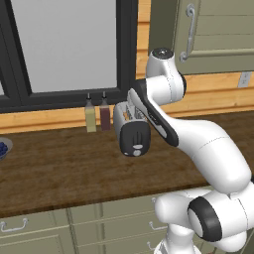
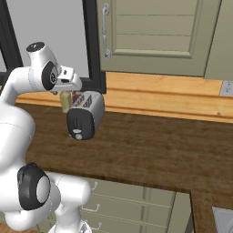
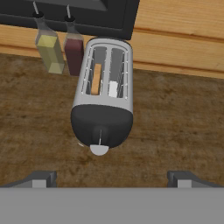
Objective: Start the toaster. Once the lever pops up, take the bread to the plate on the dining counter.
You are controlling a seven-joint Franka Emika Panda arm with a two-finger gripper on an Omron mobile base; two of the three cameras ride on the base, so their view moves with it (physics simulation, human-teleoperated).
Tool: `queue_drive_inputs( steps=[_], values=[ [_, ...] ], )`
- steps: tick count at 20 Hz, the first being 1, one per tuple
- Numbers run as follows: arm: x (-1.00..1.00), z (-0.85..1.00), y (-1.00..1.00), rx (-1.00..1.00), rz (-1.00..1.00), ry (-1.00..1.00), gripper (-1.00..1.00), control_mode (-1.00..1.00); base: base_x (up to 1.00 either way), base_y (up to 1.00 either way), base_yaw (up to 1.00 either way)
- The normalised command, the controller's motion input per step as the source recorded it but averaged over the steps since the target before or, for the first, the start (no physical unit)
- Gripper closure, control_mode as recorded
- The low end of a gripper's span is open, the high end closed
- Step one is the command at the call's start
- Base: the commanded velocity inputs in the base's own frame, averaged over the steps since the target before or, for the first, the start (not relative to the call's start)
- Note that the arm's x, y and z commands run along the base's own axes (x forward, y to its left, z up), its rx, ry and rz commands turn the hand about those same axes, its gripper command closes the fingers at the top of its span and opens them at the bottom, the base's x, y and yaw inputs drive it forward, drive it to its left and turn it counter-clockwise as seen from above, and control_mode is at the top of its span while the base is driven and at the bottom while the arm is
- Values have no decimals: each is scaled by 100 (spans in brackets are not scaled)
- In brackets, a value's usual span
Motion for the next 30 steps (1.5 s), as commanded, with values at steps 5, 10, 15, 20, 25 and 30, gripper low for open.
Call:
queue_drive_inputs(
  steps=[5, 10, 15, 20, 25, 30],
  values=[
    [0, 0, 0, 0, 0, 0, -100, -100, 0, 0, 0],
    [0, 0, 0, 0, 0, 0, -100, -100, 0, 0, 0],
    [0, 0, 0, 0, 0, 0, -100, -100, 0, 0, 0],
    [0, 0, 0, 0, 0, 0, -100, -100, 0, 0, 0],
    [0, 0, 0, 0, 0, 0, -100, -100, 0, 0, 0],
    [0, 0, 0, 0, 0, 0, -100, -100, 0, 0, 0]
  ],
)
